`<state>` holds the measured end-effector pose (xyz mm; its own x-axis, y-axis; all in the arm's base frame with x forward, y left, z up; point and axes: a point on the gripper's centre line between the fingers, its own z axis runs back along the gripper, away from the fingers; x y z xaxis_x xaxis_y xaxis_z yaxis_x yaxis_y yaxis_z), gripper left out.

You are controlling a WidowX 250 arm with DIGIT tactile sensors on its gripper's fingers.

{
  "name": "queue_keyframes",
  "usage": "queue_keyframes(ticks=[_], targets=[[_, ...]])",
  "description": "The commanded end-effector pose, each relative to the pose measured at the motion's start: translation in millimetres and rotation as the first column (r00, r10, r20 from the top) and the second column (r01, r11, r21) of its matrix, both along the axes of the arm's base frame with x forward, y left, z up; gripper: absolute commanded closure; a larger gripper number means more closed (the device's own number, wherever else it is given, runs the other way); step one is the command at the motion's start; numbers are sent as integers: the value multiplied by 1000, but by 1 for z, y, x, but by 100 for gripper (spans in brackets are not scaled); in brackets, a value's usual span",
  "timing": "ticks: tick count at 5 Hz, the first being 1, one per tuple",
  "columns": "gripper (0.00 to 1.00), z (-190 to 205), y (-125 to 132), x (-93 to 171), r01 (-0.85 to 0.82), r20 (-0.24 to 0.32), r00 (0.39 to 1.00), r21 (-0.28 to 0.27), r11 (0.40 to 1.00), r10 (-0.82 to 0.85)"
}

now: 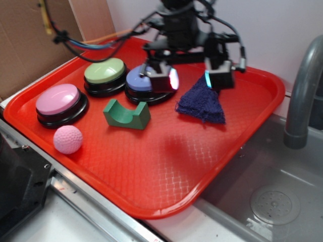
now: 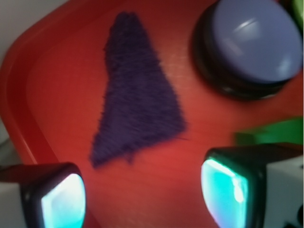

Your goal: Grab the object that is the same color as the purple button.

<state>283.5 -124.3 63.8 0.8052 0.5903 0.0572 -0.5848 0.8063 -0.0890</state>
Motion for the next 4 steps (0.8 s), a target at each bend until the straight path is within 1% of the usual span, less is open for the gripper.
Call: queue_keyframes(ticks=[1, 2, 3, 4], targets=[[0, -12, 1, 25, -133, -14, 991, 15, 991, 133], [0, -17, 4, 26, -186, -26, 982, 51, 981, 188], [3, -24, 3, 24, -204, -57, 976, 67, 977, 208], [100, -26, 5, 22, -226, -66, 971, 62, 972, 230]])
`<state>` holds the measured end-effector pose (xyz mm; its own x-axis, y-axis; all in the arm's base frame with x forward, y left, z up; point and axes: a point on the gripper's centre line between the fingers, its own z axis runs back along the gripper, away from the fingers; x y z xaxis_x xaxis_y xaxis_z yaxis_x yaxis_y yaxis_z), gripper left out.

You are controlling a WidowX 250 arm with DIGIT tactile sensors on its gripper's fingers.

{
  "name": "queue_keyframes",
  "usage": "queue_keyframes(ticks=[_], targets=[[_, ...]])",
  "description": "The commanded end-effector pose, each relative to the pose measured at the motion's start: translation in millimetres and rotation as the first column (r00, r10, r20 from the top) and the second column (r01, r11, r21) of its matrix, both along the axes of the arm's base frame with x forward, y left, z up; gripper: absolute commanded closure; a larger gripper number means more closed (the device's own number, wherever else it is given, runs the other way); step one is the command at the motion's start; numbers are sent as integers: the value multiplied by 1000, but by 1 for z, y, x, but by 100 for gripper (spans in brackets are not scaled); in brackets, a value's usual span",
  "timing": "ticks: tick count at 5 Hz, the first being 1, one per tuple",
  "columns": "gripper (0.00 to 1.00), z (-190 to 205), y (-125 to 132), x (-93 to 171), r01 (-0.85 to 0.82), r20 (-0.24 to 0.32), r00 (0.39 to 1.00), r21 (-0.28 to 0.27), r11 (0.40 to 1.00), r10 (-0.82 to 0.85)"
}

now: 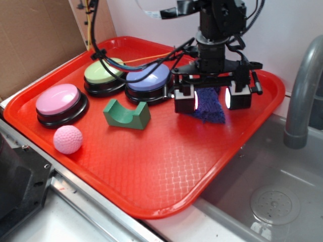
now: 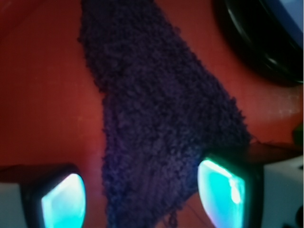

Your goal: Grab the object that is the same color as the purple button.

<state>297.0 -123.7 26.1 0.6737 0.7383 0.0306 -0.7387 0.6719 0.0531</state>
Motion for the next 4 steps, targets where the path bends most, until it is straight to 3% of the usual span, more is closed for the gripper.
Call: queue_keyframes(ticks=[1, 4], targets=[[100, 9, 7, 8, -32, 32, 999, -51, 998, 34], [100, 16, 13, 11, 80, 21, 997, -87, 993, -79]])
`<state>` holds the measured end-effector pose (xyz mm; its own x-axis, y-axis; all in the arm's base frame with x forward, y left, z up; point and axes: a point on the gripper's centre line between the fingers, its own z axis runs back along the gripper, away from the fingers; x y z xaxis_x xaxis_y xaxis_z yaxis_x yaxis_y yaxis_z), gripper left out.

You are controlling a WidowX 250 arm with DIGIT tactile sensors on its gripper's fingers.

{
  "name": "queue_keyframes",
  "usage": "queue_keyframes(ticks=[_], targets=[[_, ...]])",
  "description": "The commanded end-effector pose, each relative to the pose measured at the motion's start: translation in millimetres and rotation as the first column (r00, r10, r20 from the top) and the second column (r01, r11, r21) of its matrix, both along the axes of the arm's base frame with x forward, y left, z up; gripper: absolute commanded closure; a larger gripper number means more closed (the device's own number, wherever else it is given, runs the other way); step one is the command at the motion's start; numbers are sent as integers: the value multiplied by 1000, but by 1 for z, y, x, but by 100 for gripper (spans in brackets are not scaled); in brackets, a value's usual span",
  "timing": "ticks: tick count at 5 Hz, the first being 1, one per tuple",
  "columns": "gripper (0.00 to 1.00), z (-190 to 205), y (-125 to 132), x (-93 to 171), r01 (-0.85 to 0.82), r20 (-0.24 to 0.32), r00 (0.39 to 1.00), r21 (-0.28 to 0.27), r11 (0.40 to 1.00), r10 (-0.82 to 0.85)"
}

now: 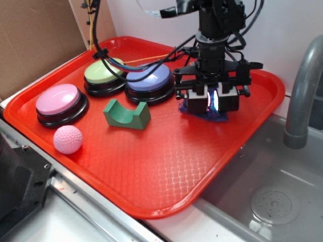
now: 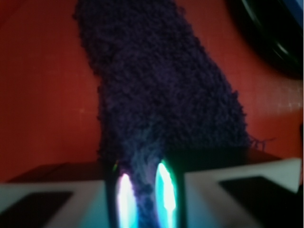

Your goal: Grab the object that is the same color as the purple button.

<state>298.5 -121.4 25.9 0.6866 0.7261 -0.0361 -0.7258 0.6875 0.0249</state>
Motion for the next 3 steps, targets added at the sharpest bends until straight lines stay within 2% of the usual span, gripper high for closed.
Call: queue_keyframes(ticks=[1, 2, 3], targets=[[100, 42, 15, 6, 256, 66, 965, -39, 966, -253], [100, 80, 30, -18, 447, 117, 891, -51, 893, -439], [100, 108, 55, -48, 543, 153, 832, -33, 839, -533]])
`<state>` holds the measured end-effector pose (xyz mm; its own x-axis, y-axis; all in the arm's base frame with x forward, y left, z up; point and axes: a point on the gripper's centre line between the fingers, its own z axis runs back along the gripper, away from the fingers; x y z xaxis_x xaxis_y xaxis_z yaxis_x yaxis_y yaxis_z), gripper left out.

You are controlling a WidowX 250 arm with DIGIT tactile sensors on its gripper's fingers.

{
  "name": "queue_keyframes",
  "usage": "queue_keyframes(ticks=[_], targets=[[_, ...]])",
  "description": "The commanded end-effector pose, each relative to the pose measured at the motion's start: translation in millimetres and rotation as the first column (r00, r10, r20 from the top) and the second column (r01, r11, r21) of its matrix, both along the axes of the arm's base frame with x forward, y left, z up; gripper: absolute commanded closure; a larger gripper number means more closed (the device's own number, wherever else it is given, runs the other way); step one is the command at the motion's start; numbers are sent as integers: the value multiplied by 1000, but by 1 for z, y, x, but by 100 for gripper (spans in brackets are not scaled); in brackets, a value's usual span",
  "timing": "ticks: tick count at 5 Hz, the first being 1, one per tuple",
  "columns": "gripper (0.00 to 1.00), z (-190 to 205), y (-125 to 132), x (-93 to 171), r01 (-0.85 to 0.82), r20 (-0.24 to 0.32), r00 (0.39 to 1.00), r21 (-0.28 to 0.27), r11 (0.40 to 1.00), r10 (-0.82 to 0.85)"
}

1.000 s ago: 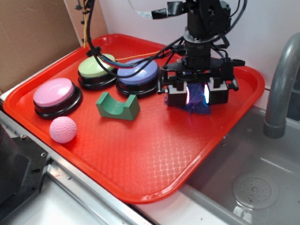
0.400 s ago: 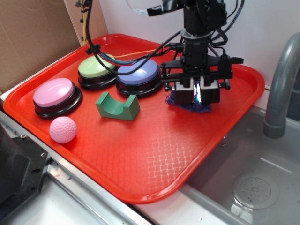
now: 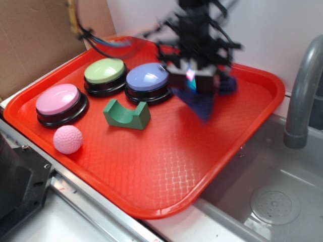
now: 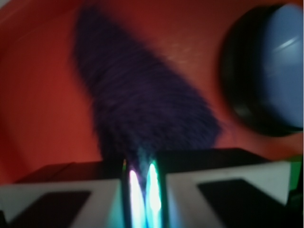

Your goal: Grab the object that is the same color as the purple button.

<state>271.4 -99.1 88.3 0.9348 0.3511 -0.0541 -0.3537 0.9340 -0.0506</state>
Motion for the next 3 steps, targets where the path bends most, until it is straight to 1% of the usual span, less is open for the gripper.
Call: queue_keyframes(ticks=[1, 2, 3], targets=[[100, 63, 53, -53, 138, 162, 978, -42, 990, -129], [100, 74, 68, -82, 153, 204, 969, -61, 986, -138], [100, 78, 64, -94, 190, 219, 960, -53, 980, -174]])
